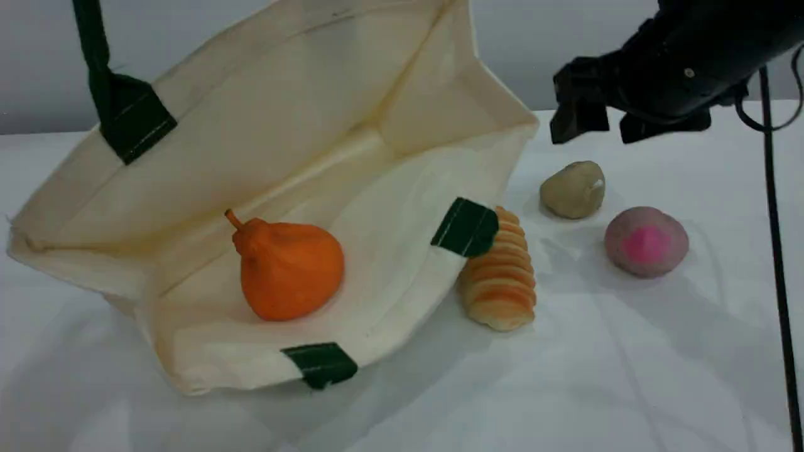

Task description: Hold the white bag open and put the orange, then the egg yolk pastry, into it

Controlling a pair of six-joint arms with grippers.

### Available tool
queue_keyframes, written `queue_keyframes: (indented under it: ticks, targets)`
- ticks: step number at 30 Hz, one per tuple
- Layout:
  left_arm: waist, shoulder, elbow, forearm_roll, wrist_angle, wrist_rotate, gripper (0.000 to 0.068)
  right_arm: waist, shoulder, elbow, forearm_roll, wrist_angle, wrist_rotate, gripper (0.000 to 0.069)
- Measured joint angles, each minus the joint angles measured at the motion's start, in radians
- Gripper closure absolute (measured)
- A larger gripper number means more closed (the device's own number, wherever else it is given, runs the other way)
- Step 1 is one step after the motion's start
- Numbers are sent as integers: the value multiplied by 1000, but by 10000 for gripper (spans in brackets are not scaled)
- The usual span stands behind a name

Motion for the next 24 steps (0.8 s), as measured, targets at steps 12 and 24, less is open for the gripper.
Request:
queue_keyframes:
  ticks: [12,24]
  targets:
    - [0,1,0,-128,23,38,617,0,136,-137,-3,18,-7,153]
    - [0,1,0,-131,33,42,617,0,254,-187,-6,-21,-7,153]
